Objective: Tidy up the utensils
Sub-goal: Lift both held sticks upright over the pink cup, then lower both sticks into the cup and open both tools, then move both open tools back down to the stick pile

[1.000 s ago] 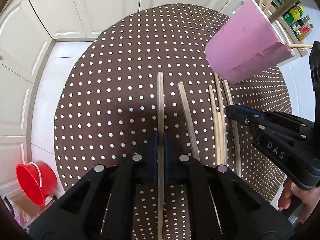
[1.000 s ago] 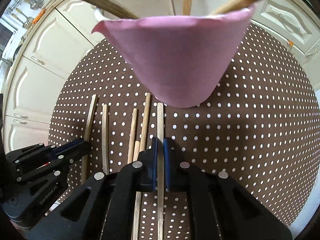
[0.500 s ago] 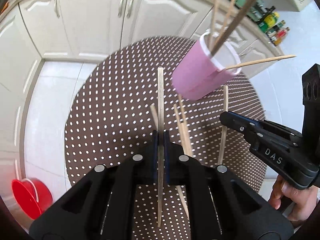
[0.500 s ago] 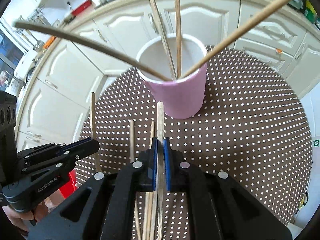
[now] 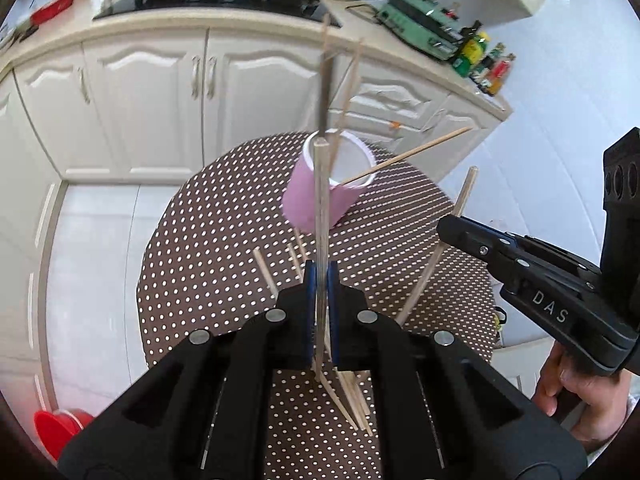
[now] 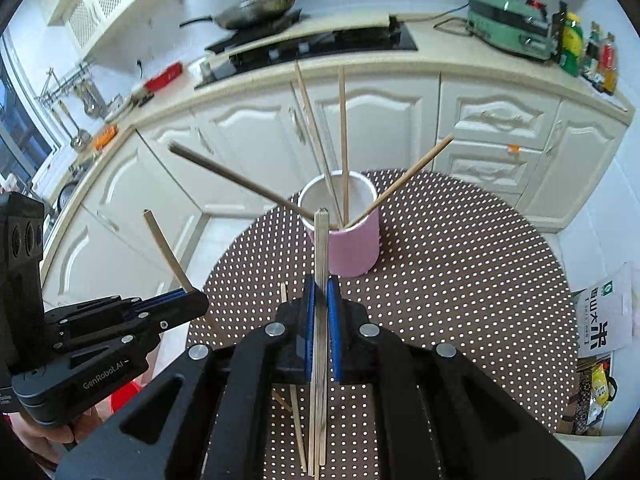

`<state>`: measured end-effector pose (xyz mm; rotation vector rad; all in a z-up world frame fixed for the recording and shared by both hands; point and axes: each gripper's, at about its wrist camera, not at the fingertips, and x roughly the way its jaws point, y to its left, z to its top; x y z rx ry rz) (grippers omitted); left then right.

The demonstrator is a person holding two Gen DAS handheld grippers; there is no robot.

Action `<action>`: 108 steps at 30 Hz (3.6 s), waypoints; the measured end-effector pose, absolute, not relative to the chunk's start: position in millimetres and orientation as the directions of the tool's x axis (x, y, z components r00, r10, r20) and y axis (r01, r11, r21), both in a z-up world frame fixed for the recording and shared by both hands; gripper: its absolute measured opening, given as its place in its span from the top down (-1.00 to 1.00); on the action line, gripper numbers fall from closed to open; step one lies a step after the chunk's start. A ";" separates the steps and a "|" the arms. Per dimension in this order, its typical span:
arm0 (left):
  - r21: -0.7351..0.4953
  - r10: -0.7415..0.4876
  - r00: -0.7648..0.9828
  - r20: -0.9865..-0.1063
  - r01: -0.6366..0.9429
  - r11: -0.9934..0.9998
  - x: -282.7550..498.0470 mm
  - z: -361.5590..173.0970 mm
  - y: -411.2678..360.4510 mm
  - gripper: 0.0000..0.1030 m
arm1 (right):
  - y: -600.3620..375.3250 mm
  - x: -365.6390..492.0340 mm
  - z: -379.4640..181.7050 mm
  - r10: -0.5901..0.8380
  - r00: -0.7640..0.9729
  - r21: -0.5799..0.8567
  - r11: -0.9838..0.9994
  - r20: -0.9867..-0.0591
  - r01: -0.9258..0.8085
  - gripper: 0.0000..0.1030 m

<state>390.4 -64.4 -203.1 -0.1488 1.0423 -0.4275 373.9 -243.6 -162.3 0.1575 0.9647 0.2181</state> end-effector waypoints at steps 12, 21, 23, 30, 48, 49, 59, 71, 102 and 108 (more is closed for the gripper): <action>-0.304 -0.455 0.498 -0.738 0.357 0.883 382.0 -149.6 -79.3 0.89 | -247.1 358.5 -118.1 0.233 0.643 0.223 0.970 -0.730 -0.098 0.90; -0.298 -0.469 0.565 -0.679 0.372 0.879 394.2 -111.4 -89.3 0.89 | -259.8 375.0 -77.4 0.221 0.721 0.205 0.972 -0.657 -0.112 0.90; -0.290 -0.462 0.584 -0.668 0.367 0.884 400.2 -104.7 -92.2 0.89 | -264.0 380.8 -70.9 0.218 0.740 0.201 0.973 -0.637 -0.114 0.90; -0.279 -0.436 0.651 -0.621 0.336 0.900 421.6 -85.8 -96.9 0.89 | -275.2 402.9 -49.4 0.205 0.800 0.183 0.976 -0.564 -0.121 0.90; -0.238 -0.342 0.670 -0.658 0.247 0.940 470.4 -123.1 -106.2 0.89 | -268.8 447.9 -82.9 0.258 0.787 0.170 0.966 -0.560 -0.195 0.90; -0.234 -0.342 0.664 -0.665 0.250 0.940 470.6 -127.4 -106.7 0.89 | -268.2 448.7 -85.8 0.259 0.782 0.170 0.966 -0.567 -0.197 0.90; -0.249 -0.363 0.601 -0.712 0.267 0.931 466.3 -156.9 -108.2 0.89 | -267.4 440.3 -109.4 0.249 0.752 0.168 0.968 -0.611 -0.185 0.90; -0.246 -0.352 0.540 -0.764 0.261 0.934 457.8 -176.1 -110.5 0.86 | -265.7 420.9 -133.8 0.219 0.719 0.172 0.975 -0.659 -0.140 0.90; -0.220 -0.345 0.568 -0.747 0.279 0.935 409.8 -152.7 -94.4 -0.02 | -270.8 373.0 -130.7 0.206 0.716 0.269 0.963 -0.667 -0.027 0.51; -0.222 -0.344 0.573 -0.744 0.274 0.936 394.9 -158.8 -84.4 -0.04 | -266.0 353.9 -136.0 0.202 0.713 0.272 0.962 -0.672 -0.016 0.48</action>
